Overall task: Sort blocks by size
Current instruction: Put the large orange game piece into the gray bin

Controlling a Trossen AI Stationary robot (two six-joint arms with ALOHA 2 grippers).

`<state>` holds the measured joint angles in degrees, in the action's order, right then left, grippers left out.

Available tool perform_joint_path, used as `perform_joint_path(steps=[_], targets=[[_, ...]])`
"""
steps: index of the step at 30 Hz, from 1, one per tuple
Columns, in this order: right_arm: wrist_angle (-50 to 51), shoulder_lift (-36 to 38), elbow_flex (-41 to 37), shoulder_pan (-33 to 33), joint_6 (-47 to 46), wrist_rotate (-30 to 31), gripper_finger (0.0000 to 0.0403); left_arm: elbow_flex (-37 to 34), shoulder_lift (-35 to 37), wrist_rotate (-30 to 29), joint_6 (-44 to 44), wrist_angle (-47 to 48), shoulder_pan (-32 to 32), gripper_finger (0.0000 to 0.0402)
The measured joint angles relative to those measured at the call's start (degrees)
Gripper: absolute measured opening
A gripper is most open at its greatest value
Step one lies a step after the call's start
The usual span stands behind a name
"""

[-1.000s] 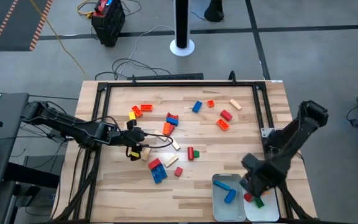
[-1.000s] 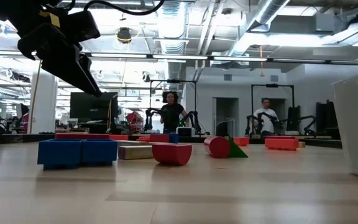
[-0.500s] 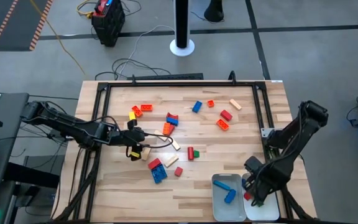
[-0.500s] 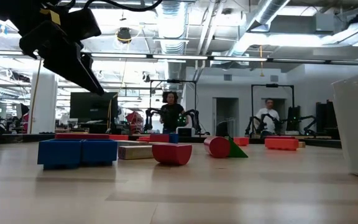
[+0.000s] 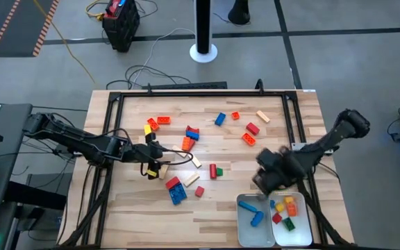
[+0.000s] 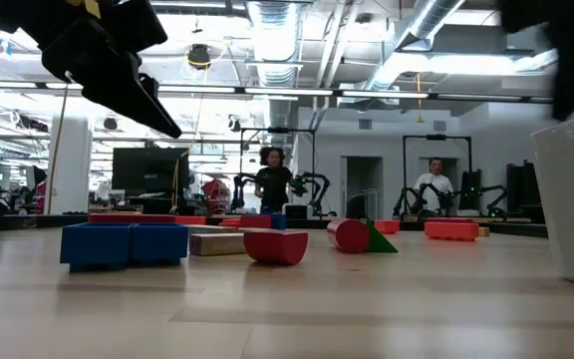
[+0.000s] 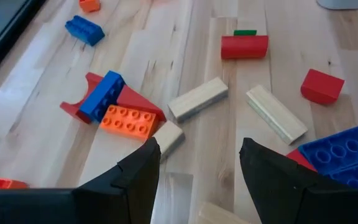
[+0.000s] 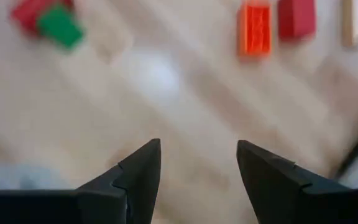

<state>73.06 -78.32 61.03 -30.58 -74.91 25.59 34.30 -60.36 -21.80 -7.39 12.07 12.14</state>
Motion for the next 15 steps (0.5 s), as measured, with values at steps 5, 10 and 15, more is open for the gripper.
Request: perform_joint_path(steps=[5,10,15], targets=[[-10.7,0.0,-6.3,13.9,17.8,0.9,0.0229,0.0,0.0,0.0,0.4,0.1,0.0,0.0212],[-18.0,0.0,-13.5,23.9,26.3,-2.5,0.023,0.0,0.0,0.0,-1.7,3.4,0.5,0.0212],[-21.0,0.0,-14.7,28.3,31.9,-3.2,0.0247,0.0,0.0,0.0,-3.2,5.2,0.8,0.0212]])
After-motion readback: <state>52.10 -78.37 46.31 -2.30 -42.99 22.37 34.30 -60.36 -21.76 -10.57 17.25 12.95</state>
